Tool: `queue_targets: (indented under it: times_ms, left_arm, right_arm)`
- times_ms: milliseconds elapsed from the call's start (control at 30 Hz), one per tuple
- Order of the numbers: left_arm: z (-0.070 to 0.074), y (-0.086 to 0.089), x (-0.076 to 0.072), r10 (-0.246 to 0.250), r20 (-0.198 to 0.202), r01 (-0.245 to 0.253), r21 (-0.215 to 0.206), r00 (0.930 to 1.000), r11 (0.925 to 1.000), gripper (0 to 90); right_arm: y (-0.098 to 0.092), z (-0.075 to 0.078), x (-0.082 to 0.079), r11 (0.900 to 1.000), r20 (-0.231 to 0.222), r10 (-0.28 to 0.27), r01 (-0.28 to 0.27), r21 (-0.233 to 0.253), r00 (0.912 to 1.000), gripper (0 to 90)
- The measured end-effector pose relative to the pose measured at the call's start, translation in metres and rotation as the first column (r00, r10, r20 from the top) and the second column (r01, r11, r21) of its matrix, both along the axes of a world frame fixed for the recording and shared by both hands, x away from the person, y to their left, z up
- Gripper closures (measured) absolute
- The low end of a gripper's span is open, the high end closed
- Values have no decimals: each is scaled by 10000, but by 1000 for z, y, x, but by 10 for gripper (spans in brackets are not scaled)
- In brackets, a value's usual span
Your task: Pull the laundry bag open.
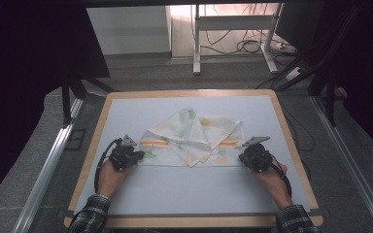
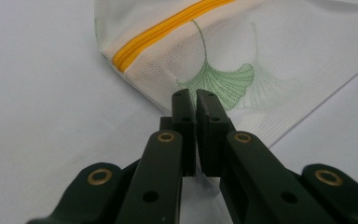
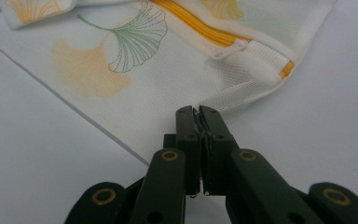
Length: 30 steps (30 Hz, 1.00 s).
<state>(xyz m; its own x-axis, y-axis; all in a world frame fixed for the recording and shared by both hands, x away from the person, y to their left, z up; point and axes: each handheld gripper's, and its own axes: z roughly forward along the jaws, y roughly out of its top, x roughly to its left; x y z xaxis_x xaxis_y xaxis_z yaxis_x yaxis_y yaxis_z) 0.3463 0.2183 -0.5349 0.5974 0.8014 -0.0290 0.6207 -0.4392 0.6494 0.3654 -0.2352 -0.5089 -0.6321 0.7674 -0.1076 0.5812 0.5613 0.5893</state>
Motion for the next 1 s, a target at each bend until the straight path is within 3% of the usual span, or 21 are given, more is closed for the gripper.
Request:
queue_targets:
  times_ms: [167,300,433,667,867,1000]
  left_arm:
    - [5,-2,-9,-307,134,302,411,9994,9987,872]
    - [12,-4,-33,-784,330,759,699,9964,9947,871]
    - [15,-4,-44,-937,340,913,669,9950,9936,869]
    - [14,-11,-61,-1268,-88,1270,1117,9919,9856,867]
    - [14,-4,-81,-1400,-228,1413,707,9899,9874,860]
    - [11,-3,-85,-1410,-398,1433,637,9892,9876,821]
  right_arm:
    - [1,2,-9,9994,-80,326,-327,-126,9994,869]
    - [-5,7,-25,9985,-115,552,-552,61,9984,869]
    - [-8,9,-33,9972,-232,732,-728,165,9970,869]
    - [-9,11,-48,9949,-316,1004,-1005,-26,9945,868]
    - [-13,10,-64,9927,-581,1207,-1203,103,9910,859]
    - [-15,7,-71,9900,-787,1409,-1408,70,9869,812]
